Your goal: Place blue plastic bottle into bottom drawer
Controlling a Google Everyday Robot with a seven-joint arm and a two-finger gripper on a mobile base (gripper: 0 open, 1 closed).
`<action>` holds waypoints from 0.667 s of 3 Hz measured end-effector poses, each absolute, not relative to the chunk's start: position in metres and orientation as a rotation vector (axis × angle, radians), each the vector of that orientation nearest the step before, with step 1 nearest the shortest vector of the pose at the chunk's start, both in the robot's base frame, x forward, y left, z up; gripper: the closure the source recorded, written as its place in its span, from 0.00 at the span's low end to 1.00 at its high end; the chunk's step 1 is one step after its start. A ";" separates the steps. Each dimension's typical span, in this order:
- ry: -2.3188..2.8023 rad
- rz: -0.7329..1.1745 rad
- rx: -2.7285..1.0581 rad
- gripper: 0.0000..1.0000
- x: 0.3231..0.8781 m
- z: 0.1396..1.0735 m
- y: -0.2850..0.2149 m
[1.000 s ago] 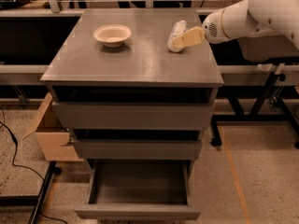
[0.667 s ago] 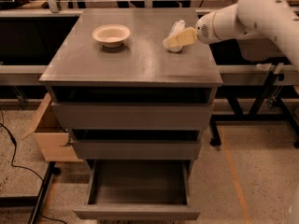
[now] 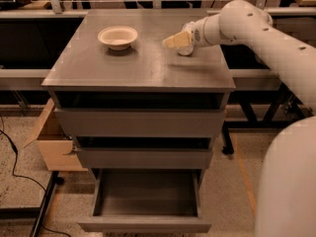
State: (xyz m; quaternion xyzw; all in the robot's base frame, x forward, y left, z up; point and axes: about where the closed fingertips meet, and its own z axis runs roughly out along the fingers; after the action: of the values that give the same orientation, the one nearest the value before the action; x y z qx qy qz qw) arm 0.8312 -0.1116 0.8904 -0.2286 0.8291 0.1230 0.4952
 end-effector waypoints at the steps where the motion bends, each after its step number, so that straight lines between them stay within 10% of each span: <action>1: 2.002 0.296 -0.529 0.00 0.851 0.882 -0.094; 2: 2.021 0.280 -0.503 0.14 0.859 0.873 -0.087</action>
Offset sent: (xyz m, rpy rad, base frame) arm 0.0345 0.0289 -0.0304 0.0045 0.0333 -0.1010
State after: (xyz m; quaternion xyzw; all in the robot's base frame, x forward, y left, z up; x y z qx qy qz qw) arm 0.8587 -0.0865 0.8731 -0.2075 0.8347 0.1157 0.4968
